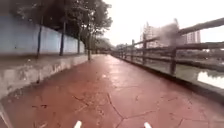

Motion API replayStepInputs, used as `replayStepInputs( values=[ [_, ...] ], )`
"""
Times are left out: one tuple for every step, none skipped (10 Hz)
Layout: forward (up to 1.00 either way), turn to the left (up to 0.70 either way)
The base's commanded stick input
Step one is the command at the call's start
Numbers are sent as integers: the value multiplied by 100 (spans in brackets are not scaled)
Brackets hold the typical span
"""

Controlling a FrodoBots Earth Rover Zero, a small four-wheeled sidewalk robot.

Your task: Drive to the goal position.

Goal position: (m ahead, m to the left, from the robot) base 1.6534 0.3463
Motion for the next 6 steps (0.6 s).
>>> replayStepInputs(
  values=[
    [50, 0],
    [50, 0],
    [50, 0],
    [50, 0],
    [50, 0],
    [50, 0]
  ],
)
